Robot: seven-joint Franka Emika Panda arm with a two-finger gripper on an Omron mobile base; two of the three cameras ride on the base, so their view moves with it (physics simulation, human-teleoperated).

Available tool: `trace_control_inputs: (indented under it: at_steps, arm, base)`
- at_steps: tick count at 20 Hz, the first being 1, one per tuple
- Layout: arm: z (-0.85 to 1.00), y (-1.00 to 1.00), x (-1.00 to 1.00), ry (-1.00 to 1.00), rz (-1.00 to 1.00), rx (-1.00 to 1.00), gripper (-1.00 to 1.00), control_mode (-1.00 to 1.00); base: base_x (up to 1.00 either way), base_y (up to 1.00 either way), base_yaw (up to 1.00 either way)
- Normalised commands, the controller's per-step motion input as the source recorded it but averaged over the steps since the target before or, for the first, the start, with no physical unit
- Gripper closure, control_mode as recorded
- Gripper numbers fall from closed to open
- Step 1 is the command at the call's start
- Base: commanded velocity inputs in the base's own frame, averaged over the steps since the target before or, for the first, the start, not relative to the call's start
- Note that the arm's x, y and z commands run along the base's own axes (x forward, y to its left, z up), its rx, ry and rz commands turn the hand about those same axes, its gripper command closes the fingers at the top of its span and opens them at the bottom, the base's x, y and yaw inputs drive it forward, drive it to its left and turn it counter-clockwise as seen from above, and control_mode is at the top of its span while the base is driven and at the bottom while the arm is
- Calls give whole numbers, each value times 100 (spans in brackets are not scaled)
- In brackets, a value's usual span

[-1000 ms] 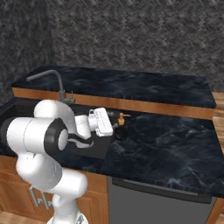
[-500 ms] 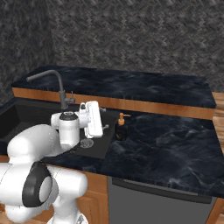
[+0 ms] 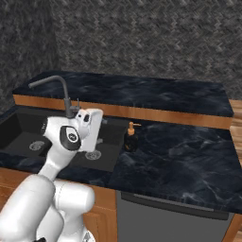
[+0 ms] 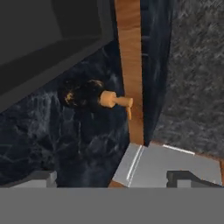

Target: Restock the sink supplies by placing the sponge and soap dispenser on the counter and next to the sink. Make sure the soap dispenser is upright.

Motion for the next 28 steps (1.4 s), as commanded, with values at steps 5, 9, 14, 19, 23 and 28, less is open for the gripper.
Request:
trace_control_inputs:
  at_steps: [5,9,14,19,23,28]
  arm:
    - [36,12,-60,-41,-2,83,-100,-100]
    - [2,17,-84,-35,-3,85,-100,-100]
    - [6,33,-86,-24,-5,77,-100,-100]
    - [6,17,-97,-9,-3,66,-100,-100]
    - [-39,0,-90,-12,-2,40,-100,-100]
    - [-44,16,-45,0,-7,-1,-100,-100]
  base:
    - [0,0,0]
    - [0,0,0]
    - [0,0,0]
    - [0,0,0]
    - [0,0,0]
    - [0,0,0]
